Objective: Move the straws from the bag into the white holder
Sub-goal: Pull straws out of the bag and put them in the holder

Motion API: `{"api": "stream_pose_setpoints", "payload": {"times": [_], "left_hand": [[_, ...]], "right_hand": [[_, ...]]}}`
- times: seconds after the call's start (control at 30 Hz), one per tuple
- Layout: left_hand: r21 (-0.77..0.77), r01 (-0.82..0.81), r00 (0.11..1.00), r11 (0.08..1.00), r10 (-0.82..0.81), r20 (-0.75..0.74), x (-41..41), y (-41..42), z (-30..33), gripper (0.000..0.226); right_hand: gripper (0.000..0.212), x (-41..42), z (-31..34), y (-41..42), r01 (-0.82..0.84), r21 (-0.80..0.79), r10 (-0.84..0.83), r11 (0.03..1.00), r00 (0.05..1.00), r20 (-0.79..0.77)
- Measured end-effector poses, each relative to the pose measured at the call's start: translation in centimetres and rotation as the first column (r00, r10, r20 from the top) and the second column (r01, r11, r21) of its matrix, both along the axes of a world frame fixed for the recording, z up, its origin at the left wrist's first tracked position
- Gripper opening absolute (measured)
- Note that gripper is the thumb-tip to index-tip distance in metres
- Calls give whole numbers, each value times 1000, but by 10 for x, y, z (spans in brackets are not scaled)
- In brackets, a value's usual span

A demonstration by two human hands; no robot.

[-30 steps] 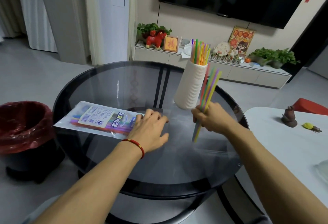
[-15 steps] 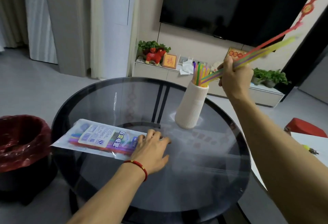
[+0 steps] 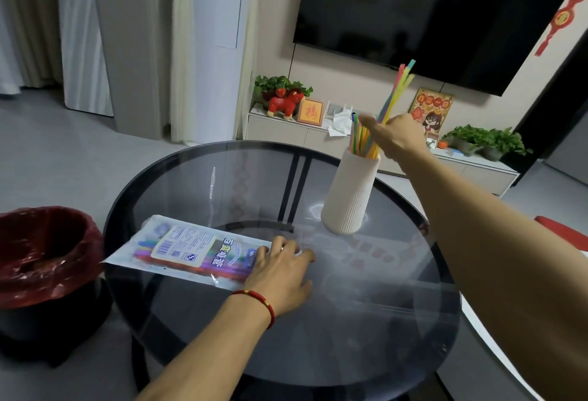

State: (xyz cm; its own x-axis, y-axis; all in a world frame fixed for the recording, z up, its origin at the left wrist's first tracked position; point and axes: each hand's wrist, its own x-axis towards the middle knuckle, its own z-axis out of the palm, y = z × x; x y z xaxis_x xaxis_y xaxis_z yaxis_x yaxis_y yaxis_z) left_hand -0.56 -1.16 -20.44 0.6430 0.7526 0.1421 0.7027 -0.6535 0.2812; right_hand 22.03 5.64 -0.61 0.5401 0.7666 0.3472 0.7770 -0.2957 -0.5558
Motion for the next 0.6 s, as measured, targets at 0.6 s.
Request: {"api": "stream_pose_setpoints", "payload": {"times": [0.6], "left_hand": [[13, 25, 999, 1000, -25, 28, -7, 8, 0, 62]], "right_hand": [[52, 0, -4, -4, -225, -7, 206, 974, 877, 433]]}}
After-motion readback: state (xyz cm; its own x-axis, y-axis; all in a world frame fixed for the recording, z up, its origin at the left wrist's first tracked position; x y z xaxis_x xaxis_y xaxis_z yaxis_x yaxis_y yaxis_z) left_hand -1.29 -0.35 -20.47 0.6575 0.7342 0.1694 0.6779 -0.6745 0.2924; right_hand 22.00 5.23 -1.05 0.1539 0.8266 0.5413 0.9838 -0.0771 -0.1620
